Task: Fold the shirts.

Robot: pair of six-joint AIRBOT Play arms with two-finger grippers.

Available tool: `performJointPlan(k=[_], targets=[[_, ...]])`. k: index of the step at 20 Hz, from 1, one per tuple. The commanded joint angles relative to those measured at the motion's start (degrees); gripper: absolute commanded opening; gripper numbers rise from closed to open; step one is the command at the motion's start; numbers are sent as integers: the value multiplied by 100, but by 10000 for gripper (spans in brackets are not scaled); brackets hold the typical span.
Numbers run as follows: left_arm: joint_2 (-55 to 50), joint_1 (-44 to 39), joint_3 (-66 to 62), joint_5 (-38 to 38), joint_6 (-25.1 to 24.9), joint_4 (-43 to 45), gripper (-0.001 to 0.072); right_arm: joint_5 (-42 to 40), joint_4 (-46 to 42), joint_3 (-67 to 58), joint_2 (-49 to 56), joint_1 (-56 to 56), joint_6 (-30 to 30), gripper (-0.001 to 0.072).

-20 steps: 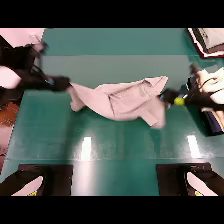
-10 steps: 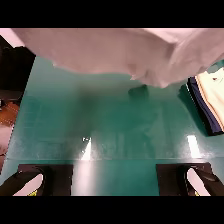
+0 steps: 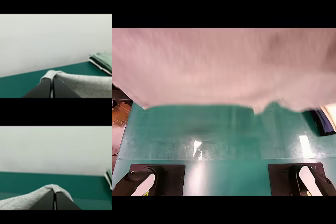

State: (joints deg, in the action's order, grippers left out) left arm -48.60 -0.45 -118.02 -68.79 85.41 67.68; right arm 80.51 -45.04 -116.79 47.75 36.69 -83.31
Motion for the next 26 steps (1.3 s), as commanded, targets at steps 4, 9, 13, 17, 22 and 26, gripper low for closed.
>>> performJointPlan(k=[4,9,13,17,22,26], targets=[[-503,2,2597,-542,-37,173,23,1703,-463,754,1320,-417,-629,12],[-1908,2,3834,-468,-39,-46,22,2321,-2253,2218,2693,-2033,-669,13],[-3112,2,3838,603,-129,-179,23,922,-2594,2605,3700,-2732,-662,13],[-3582,2,3836,2103,-632,-557,23,-584,-2594,2098,4483,-2997,-662,12],[-3617,2,3838,3534,-629,-562,23,-1847,-2717,1506,4824,-3069,-658,13],[-3700,2,3838,3342,-638,-507,23,-1735,-3016,1550,4817,-3126,-555,12]])
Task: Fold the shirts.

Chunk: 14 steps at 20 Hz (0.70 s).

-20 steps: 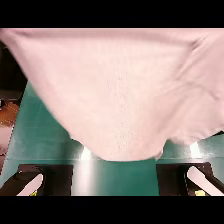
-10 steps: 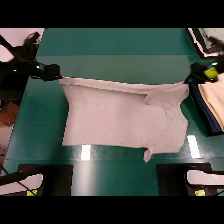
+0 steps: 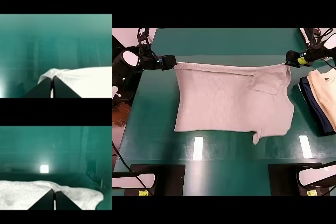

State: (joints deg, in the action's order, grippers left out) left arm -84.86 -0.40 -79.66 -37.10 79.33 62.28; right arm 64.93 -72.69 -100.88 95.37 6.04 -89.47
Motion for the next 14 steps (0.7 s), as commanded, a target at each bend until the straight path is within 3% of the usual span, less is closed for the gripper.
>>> performJointPlan(k=[1,4,7,14], targets=[[-103,-2,4,22,-31,111,23,-42,-356,39,31,-59,61,13],[-243,-2,7,-758,-227,236,22,273,-612,651,-114,-125,59,12],[-439,-2,9,-1423,-501,315,22,96,-833,1580,-433,-129,52,12],[-916,-2,2,-1941,-476,348,23,-201,-789,2710,-831,-129,52,16]])
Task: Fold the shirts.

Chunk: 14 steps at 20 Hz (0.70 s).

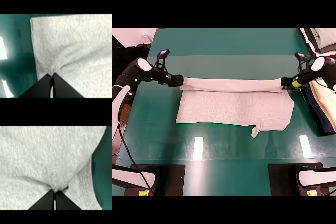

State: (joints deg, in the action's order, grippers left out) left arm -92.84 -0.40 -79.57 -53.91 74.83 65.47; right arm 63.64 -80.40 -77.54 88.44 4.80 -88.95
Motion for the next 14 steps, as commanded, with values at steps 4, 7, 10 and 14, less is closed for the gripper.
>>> performJointPlan(k=[4,7,10,14], targets=[[-107,-2,-55,-542,-2,15,26,-79,291,426,-315,22,2,211],[-107,0,-55,-695,17,31,616,-15,909,426,-389,177,4,273],[-87,138,-114,-1191,24,31,602,452,1200,426,-601,367,13,269],[369,789,256,-2428,-181,37,601,1456,1488,634,-1357,468,876,192]])
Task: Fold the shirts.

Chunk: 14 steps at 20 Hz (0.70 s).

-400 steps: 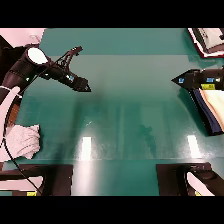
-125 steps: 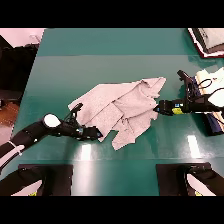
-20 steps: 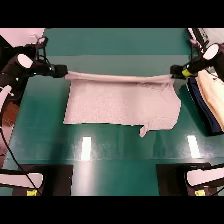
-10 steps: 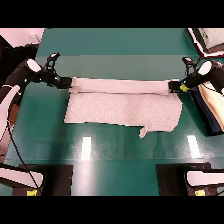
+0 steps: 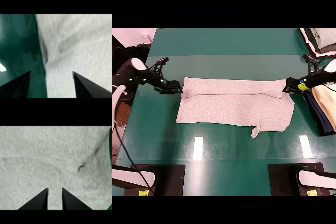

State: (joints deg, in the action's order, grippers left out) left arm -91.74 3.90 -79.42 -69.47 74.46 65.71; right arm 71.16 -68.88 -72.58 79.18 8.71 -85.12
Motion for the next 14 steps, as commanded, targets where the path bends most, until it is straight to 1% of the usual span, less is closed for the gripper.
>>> performJointPlan(k=[1,3,7,8,11,14], targets=[[479,520,581,-896,-138,-59,601,822,363,308,-662,76,509,192],[966,730,1456,-629,-144,-234,601,817,487,750,-1115,39,516,192],[1749,721,2949,170,-291,-487,602,470,490,1506,-1733,44,514,192],[1838,721,3187,337,-291,-577,602,439,492,1624,-1829,55,514,192],[1836,706,3558,509,-299,-756,602,446,490,1759,-1996,50,514,192],[1834,365,3718,859,-297,-789,601,409,496,1759,-2083,50,507,192]])
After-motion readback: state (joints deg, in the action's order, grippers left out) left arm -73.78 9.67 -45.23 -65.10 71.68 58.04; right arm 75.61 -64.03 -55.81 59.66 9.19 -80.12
